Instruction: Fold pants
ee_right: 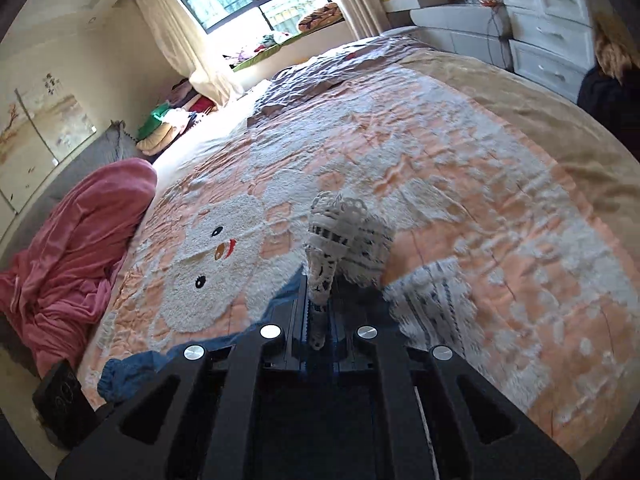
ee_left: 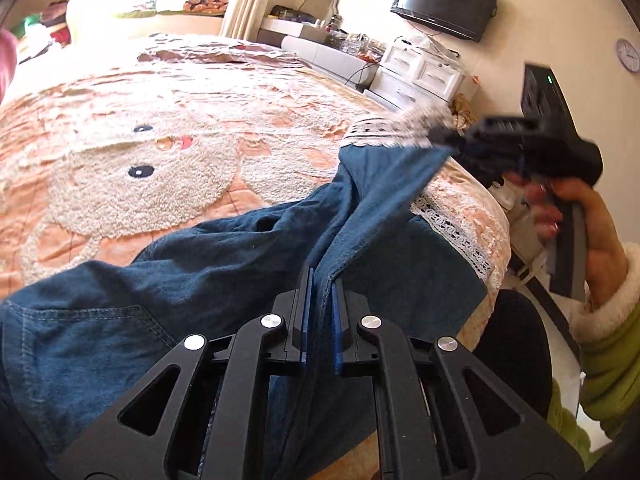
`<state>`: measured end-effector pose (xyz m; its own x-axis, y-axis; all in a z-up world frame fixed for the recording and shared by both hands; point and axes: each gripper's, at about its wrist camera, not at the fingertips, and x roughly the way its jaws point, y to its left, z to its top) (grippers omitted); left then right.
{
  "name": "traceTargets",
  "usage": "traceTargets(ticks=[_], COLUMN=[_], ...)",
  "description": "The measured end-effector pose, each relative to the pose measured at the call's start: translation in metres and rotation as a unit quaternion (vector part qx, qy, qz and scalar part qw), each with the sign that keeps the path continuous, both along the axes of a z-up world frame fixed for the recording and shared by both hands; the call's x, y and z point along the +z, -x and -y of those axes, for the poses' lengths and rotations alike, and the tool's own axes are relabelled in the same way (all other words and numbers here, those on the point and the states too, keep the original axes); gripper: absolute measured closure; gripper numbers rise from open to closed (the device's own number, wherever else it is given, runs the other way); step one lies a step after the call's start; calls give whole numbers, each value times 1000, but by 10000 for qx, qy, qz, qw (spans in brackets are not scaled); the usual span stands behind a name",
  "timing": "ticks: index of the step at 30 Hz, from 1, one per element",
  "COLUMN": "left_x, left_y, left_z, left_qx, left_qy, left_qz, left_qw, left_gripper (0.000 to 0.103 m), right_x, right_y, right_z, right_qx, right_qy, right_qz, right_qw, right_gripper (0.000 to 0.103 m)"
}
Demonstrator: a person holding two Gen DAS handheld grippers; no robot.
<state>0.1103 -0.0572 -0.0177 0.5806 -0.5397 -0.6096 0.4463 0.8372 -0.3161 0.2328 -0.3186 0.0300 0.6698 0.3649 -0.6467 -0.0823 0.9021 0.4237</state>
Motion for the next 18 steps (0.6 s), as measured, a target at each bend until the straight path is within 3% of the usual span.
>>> traceTargets(ticks=[5,9,18], left_x=[0,-5,-9], left_y=[15,18,25], left_z=[16,25,14], left_qx=[-458,-540,-401], left_qy=[-438,-667,-804], left_qz=[205,195,117], left_qw=[9978,9961,9959], left_gripper=[100,100,100], right_x=[-34,-48,-72], right_y=[58,93,111], right_z=[31,38,33], right_qx=[-285,-388,-285], right_qy=[-159,-306,-370], right_qz=[-376,-480,-826], right_qw=[9988,9976,9955], right_gripper=[98,98,97])
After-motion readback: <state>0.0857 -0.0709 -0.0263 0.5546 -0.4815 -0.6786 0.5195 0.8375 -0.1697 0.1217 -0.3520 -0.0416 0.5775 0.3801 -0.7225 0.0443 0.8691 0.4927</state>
